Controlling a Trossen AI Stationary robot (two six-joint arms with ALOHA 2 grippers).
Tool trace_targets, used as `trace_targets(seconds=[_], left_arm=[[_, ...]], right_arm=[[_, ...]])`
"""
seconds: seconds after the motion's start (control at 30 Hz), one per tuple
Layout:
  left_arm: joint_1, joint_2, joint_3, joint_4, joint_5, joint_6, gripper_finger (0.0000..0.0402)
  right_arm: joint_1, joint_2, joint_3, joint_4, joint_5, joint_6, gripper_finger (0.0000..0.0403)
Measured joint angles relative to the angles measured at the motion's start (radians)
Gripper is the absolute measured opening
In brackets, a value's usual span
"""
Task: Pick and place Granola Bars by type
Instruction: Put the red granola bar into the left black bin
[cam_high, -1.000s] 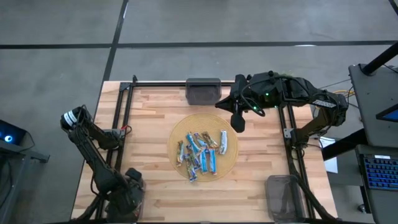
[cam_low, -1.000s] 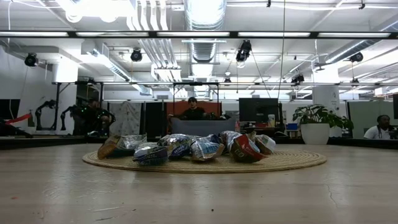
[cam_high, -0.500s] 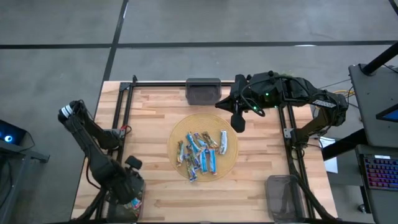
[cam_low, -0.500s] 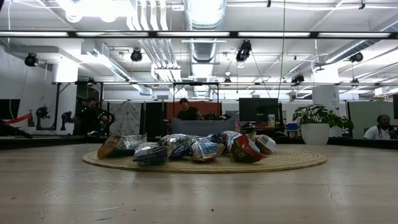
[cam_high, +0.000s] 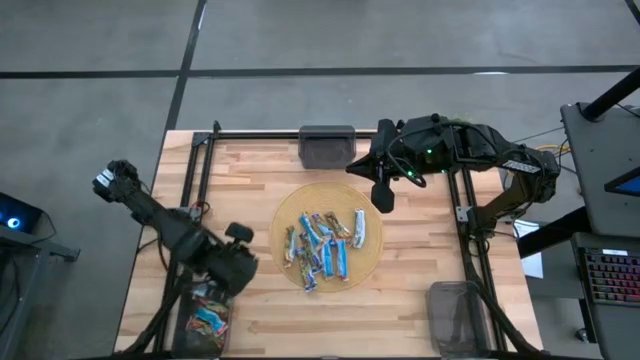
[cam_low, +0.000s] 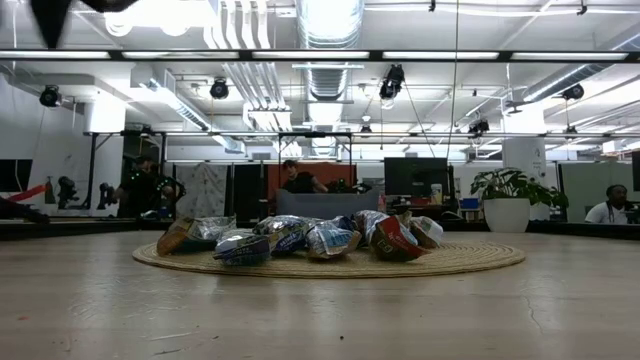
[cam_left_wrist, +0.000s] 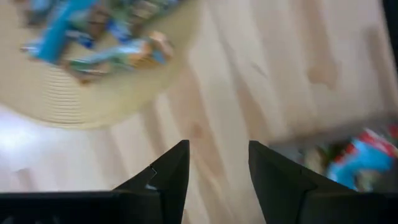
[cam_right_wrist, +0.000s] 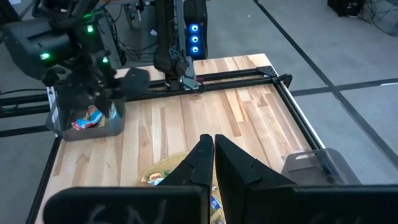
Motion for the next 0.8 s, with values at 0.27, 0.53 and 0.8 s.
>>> trace_targets(seconds=[0.27,0.53,0.8], left_arm=[[0.121,-0.005,0.044,0.001,-0.025,0.024,0.0137],[0.166,-0.025,0.107,0.047,-0.051,0.052,0.0014],[0.231,-0.181,0.12,0.293,-0.145,0.078,0.0001]], right_arm=[[0.0,0.0,0.0,0.0,0.0,0.0,0.0008],[0.0,0.0,0.0,-0.013,0.0,-0.015,0.0008],[-0.012,-0.003,0.0,-0.06,-0.002,-0.034,0.0008]])
